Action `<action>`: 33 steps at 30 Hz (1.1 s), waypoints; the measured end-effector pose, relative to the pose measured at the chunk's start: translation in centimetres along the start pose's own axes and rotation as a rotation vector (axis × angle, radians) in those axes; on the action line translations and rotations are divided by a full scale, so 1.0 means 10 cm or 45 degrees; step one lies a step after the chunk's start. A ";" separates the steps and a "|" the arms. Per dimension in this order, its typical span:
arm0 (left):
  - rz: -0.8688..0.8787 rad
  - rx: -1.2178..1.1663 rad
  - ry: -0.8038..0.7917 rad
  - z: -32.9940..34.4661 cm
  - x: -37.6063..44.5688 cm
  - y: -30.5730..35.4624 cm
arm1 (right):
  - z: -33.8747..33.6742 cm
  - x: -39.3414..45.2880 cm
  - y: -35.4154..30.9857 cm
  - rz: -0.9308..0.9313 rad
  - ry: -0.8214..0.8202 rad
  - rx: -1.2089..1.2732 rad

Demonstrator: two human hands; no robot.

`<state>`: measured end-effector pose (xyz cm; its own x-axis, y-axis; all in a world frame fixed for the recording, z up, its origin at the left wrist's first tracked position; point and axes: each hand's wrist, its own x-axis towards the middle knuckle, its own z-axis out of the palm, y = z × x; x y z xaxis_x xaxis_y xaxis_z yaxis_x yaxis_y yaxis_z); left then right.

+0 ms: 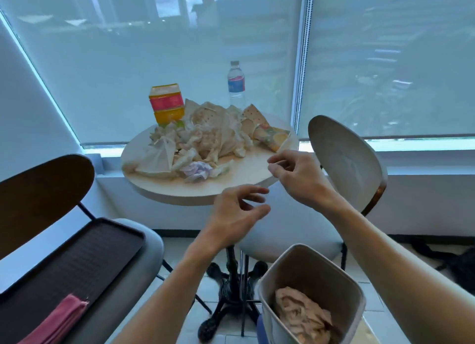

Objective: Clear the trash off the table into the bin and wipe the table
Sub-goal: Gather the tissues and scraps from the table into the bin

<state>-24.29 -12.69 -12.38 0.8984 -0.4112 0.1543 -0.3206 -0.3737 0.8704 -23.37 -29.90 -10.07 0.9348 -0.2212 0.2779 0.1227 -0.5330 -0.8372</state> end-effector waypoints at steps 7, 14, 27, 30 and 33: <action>0.058 0.492 0.351 -0.93 0.21 0.06 | 0.68 0.26 -0.39 -0.171 -0.311 -0.451; -0.007 0.883 0.229 -1.14 0.49 -0.24 | 0.92 0.48 -0.43 -0.178 -0.210 -0.621; 0.215 0.457 0.385 -1.13 0.75 -0.13 | 0.45 0.66 -0.56 -0.054 0.195 0.008; 0.209 0.307 0.352 -1.16 0.79 -0.05 | 0.29 0.66 -0.53 -0.003 0.298 0.101; 0.219 0.211 0.316 -1.14 0.81 0.00 | 0.10 0.60 -0.47 0.070 0.373 0.164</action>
<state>-13.64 -6.52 -5.78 0.8661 -0.2725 0.4190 -0.4997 -0.4550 0.7371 -17.97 -27.97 -4.95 0.8079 -0.4824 0.3386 0.1334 -0.4100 -0.9023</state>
